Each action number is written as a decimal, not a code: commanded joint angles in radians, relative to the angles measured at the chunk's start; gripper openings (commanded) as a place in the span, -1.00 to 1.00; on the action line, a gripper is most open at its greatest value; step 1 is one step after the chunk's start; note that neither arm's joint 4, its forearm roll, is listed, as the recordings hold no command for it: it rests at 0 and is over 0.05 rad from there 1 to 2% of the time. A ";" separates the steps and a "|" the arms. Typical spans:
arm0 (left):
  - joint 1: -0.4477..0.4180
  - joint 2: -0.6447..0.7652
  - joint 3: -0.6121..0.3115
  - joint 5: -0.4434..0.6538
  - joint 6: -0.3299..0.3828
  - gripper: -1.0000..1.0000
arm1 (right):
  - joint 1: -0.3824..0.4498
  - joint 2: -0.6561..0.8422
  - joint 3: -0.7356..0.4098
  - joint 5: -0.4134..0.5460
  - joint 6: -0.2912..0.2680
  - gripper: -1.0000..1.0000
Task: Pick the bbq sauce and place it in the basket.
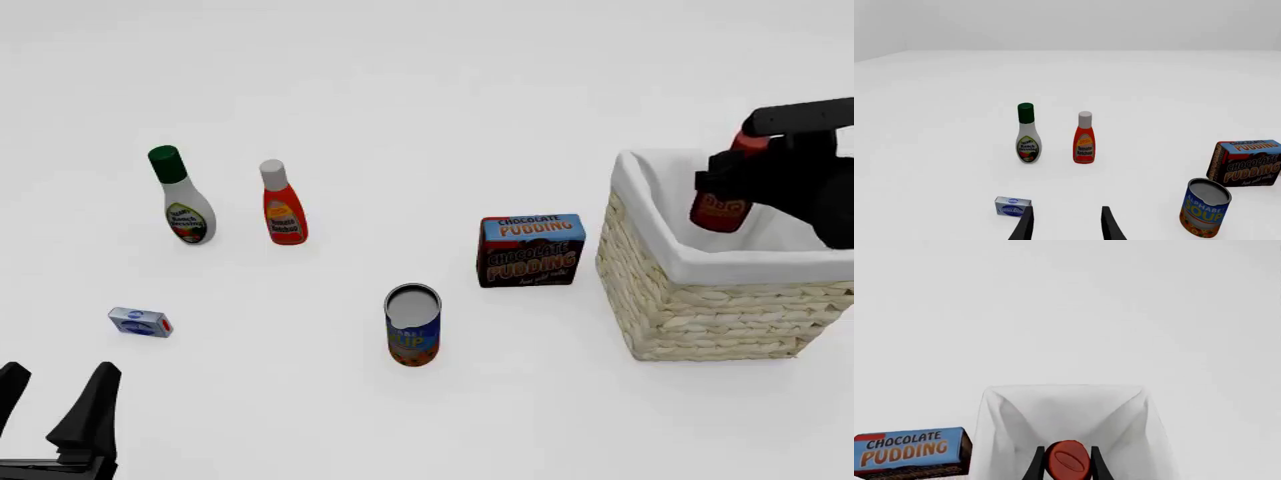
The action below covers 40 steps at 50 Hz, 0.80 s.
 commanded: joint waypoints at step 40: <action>0.000 0.000 0.000 0.000 0.000 1.00 | -0.028 0.176 -0.007 -0.093 0.022 -1.00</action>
